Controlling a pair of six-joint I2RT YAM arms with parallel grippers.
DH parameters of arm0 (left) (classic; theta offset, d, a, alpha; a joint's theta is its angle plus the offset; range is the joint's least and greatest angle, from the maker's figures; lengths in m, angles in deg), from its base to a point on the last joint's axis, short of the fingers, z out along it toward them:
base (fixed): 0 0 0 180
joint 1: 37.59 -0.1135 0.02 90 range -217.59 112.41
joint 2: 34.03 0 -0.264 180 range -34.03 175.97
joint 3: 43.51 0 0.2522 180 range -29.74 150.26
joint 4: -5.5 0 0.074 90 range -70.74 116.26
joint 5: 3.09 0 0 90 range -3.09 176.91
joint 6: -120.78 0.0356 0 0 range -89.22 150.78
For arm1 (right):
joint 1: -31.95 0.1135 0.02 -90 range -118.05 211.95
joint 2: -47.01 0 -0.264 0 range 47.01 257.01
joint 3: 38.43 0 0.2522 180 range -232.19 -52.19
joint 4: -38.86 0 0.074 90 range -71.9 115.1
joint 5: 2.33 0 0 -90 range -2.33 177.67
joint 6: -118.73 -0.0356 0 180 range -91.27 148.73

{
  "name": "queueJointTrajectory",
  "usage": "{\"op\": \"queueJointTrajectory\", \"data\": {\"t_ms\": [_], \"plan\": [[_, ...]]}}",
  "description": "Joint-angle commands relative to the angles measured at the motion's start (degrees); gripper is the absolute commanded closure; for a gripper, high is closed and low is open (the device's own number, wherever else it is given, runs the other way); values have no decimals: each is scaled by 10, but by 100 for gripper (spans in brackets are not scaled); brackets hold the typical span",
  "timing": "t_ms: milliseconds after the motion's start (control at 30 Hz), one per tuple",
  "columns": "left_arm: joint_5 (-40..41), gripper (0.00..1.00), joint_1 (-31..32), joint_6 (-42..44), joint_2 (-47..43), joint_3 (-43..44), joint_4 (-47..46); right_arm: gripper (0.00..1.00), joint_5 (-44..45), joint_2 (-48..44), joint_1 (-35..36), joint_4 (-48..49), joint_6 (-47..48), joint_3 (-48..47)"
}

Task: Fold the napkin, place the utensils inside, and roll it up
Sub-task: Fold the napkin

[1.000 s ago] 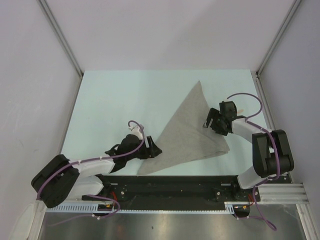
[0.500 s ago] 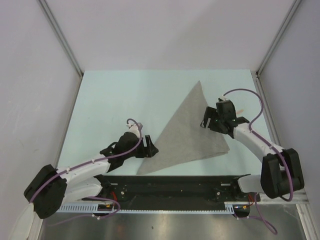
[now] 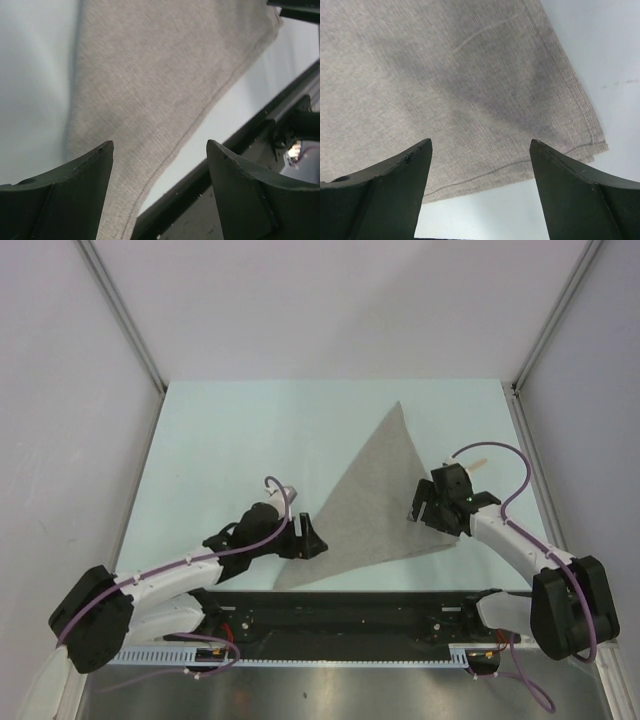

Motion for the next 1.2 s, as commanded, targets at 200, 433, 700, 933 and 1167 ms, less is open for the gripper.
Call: {"op": "queueJointTrajectory", "data": {"t_ms": [200, 433, 700, 933, 1167], "plan": [[-106, 20, 43, -25, -2, -50, -36, 16, 31, -24, 28, -24, -53, 29], [-66, 20, 43, -28, -48, -94, 15, 16, 38, -11, 38, -2, -59, 45], [-22, 20, 44, -42, -111, -108, 66, 16, 38, -3, 50, -5, -61, 40], [-14, 20, 43, -41, -107, -117, 74, 16, 46, -11, 61, -18, -66, 26], [-5, 20, 36, -43, -109, -119, 87, 16, 59, 0, 61, -10, -59, 26]]}}
